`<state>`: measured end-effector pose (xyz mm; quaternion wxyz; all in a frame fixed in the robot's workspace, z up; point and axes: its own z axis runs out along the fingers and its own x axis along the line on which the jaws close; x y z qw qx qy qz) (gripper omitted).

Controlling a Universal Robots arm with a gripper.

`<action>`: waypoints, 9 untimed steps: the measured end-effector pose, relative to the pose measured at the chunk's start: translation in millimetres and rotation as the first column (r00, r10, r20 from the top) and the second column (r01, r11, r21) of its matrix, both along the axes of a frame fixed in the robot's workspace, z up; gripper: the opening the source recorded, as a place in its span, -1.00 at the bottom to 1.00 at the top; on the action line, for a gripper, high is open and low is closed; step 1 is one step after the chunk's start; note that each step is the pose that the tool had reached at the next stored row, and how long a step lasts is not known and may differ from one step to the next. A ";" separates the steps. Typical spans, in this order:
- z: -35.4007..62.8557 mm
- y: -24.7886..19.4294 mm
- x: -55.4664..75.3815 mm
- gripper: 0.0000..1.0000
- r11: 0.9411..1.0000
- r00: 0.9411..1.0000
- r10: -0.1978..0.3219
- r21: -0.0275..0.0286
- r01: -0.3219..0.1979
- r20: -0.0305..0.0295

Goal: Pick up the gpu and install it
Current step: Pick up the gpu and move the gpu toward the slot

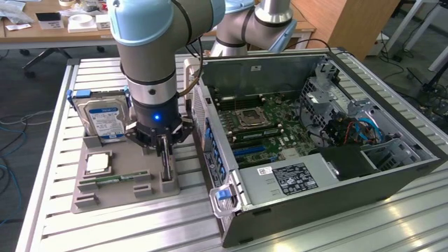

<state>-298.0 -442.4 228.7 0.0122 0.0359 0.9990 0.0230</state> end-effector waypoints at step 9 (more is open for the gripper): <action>0.0 0.0 0.0 -0.47 1.000 1.000 0.000 0.000 0.000 0.000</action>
